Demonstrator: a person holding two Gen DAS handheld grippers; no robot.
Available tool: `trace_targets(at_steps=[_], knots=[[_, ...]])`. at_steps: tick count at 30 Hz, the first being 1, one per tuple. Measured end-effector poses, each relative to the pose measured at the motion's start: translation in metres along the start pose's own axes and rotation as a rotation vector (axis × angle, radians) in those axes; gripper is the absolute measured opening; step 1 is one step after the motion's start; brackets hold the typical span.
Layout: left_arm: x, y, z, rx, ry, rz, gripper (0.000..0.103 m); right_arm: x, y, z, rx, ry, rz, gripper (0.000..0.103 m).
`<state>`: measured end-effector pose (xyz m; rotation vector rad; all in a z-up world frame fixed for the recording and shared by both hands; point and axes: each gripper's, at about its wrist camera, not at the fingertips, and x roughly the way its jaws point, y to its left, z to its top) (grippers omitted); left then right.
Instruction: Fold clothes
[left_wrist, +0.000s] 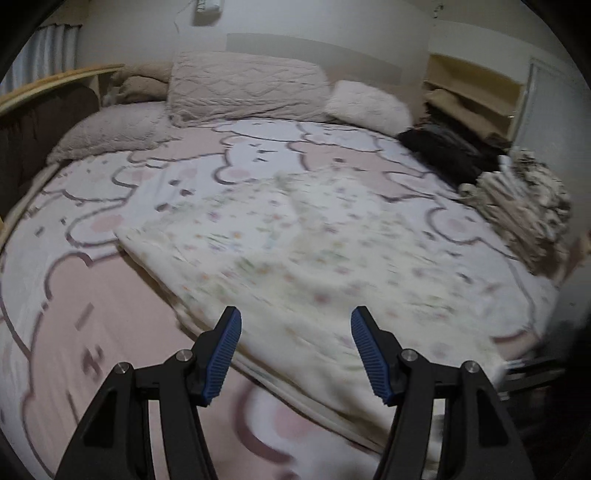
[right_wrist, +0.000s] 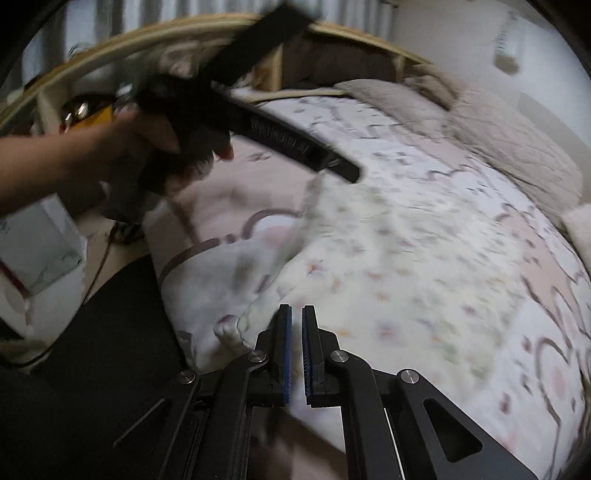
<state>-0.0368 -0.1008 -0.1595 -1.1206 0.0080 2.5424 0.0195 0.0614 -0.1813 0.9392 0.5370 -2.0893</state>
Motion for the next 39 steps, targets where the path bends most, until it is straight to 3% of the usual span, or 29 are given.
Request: trace_targets(at_steps=[7, 12, 15, 17, 23, 32, 33, 35, 36, 37, 39], knots=[[0.002, -0.045, -0.044, 0.05, 0.073, -0.075, 0.063, 0.027, 0.01, -0.016, -0.043, 0.058, -0.002, 0.004], [0.01, -0.052, -0.059, 0.063, 0.087, -0.063, 0.06, -0.009, -0.003, -0.012, 0.032, 0.009, 0.028, 0.004], [0.015, -0.055, -0.067, 0.07, 0.094, -0.055, 0.06, -0.037, -0.02, -0.021, 0.056, -0.032, -0.033, 0.004], [0.018, -0.058, -0.073, 0.074, 0.1, -0.05, 0.06, -0.041, -0.031, -0.033, 0.075, 0.001, -0.089, 0.004], [0.023, -0.066, -0.083, 0.111, 0.089, -0.014, 0.062, -0.023, -0.06, -0.075, 0.162, 0.121, -0.177, 0.004], [0.026, -0.069, -0.083, 0.131, 0.102, 0.011, 0.062, -0.012, -0.063, -0.081, 0.123, 0.116, -0.165, 0.004], [0.027, -0.069, -0.083, 0.13, 0.105, 0.012, 0.062, -0.016, -0.061, -0.075, 0.097, 0.127, -0.184, 0.007], [0.028, -0.067, -0.082, 0.119, 0.115, 0.005, 0.062, -0.028, -0.051, -0.07, 0.021, 0.11, -0.25, 0.035], [0.028, -0.066, -0.081, 0.11, 0.119, 0.0, 0.063, -0.039, -0.041, -0.071, -0.057, 0.063, -0.323, 0.071], [0.029, -0.065, -0.08, 0.1, 0.124, -0.006, 0.063, -0.049, -0.032, -0.073, -0.138, 0.022, -0.395, 0.083], [0.029, -0.064, -0.08, 0.09, 0.128, -0.012, 0.063, -0.055, -0.013, -0.085, -0.337, 0.01, -0.513, 0.083]])
